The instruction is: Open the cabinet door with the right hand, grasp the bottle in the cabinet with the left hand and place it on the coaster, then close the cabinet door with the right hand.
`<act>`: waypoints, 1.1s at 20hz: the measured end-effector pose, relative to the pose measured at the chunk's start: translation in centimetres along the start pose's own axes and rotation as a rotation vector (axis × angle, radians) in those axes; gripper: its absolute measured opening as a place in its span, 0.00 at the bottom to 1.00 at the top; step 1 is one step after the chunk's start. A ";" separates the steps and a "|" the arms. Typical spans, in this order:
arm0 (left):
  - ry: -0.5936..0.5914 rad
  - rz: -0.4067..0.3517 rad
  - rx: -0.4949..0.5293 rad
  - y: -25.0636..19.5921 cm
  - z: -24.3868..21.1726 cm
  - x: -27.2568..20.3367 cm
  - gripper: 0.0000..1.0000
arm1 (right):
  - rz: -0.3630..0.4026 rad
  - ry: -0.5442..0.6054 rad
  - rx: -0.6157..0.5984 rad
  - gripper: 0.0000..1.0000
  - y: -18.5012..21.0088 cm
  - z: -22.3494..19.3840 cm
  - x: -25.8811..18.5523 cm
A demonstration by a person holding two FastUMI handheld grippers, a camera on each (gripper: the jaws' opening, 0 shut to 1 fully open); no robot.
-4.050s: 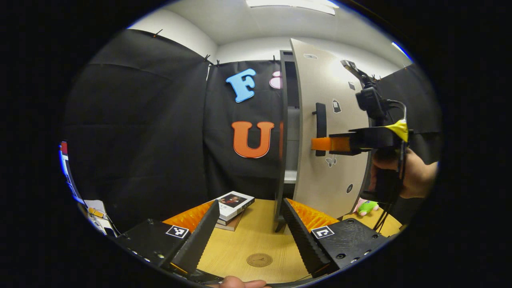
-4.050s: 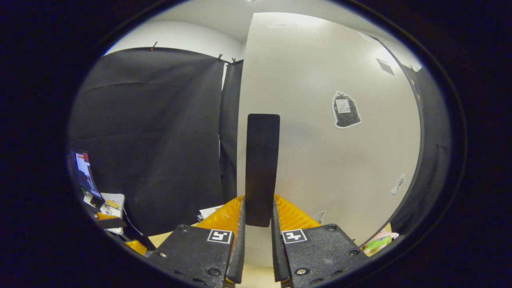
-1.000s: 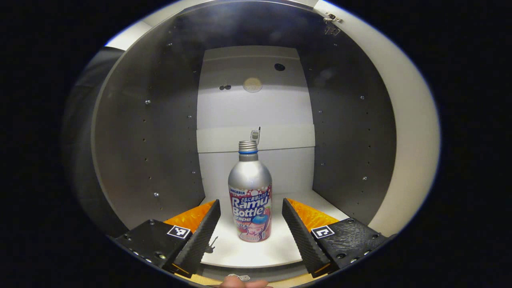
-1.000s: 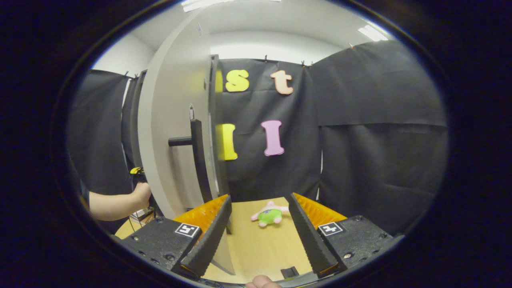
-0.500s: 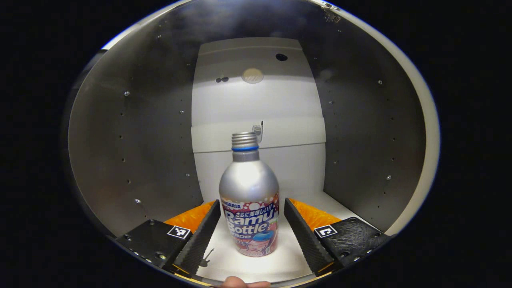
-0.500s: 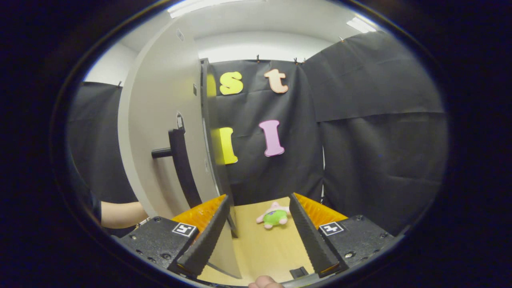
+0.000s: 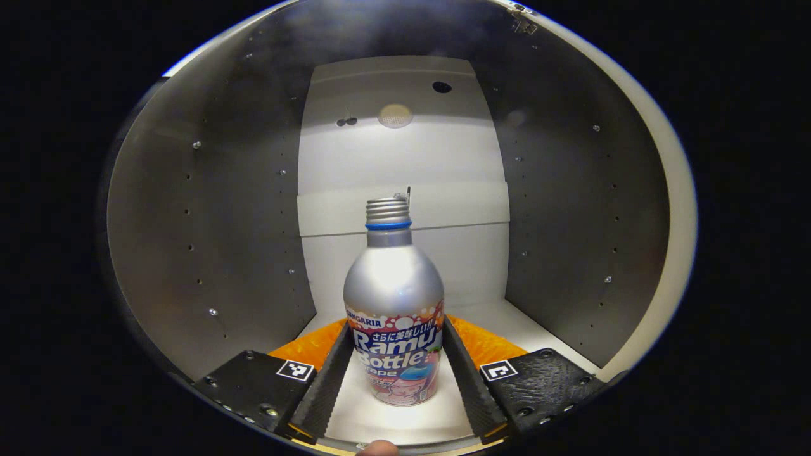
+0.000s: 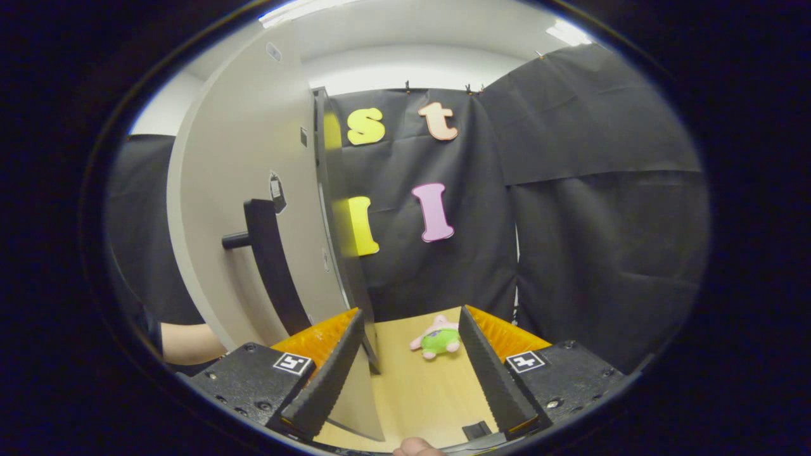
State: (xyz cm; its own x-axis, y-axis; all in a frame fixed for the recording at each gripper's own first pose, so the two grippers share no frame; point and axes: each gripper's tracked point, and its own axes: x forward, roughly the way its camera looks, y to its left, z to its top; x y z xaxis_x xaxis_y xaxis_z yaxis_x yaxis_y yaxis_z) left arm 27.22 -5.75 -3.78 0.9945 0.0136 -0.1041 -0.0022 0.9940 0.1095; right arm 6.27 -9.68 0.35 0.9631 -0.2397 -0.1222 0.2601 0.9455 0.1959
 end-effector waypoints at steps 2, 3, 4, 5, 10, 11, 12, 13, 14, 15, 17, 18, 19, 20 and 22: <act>-0.010 -0.012 -0.015 0.1 0.6 -1.4 0.80 | 0.022 0.001 0.005 0.97 0.1 0.0 0.3; -0.016 -0.009 -0.020 0.4 0.9 -2.1 0.80 | 0.030 0.005 0.007 0.97 0.1 0.0 0.5; -0.025 0.001 -0.025 0.8 1.3 -3.2 0.80 | 0.043 0.009 0.012 0.97 0.1 0.0 0.8; -0.038 0.008 -0.030 1.3 1.8 -4.2 0.80 | 0.057 0.012 0.021 0.97 0.1 0.0 1.0; -0.101 0.023 -0.057 3.9 3.3 -9.4 0.80 | 0.133 0.043 0.072 0.97 0.3 -0.9 2.0; -0.106 0.025 -0.062 4.4 3.2 -10.6 0.80 | 0.147 0.042 0.082 0.97 0.3 -0.9 2.1; -0.111 0.034 -0.064 5.2 3.1 -11.9 0.80 | 0.157 0.047 0.089 0.93 0.3 -1.0 2.3; -0.116 0.043 -0.060 6.0 2.8 -13.1 0.80 | 0.164 0.066 0.093 0.96 0.3 -1.6 2.6; -0.114 0.068 -0.043 7.0 2.2 -14.1 0.80 | 0.174 0.080 0.106 0.93 0.4 -1.9 2.8; -0.107 0.085 -0.034 8.0 1.4 -15.3 0.80 | 0.181 0.093 0.126 0.96 0.3 -1.9 3.0; -0.101 0.097 -0.028 8.8 -0.2 -17.4 0.80 | 0.198 0.115 0.147 0.96 0.3 -2.3 3.3; -0.099 0.108 -0.019 9.5 -1.0 -18.6 0.80 | 0.194 0.124 0.149 0.96 0.1 -2.4 3.6; -0.101 0.112 -0.013 10.1 -1.7 -19.7 0.80 | 0.190 0.130 0.150 0.96 0.2 -2.5 3.9; -0.086 0.108 -0.015 10.4 -2.7 -20.6 0.80 | 0.187 0.131 0.148 0.96 0.3 -2.4 4.2; -0.053 0.109 -0.051 11.1 -5.0 -22.4 0.80 | 0.208 0.129 0.139 0.95 0.8 -2.3 4.4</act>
State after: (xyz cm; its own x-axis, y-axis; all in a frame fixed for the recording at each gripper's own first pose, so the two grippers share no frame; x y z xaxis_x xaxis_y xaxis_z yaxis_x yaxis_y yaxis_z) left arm 4.38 5.57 -5.17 0.9921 0.1180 -0.0421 -0.1150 0.9911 0.0666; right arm 10.51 -9.48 -2.30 0.9824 -0.0050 -0.1869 0.0733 0.9300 0.3601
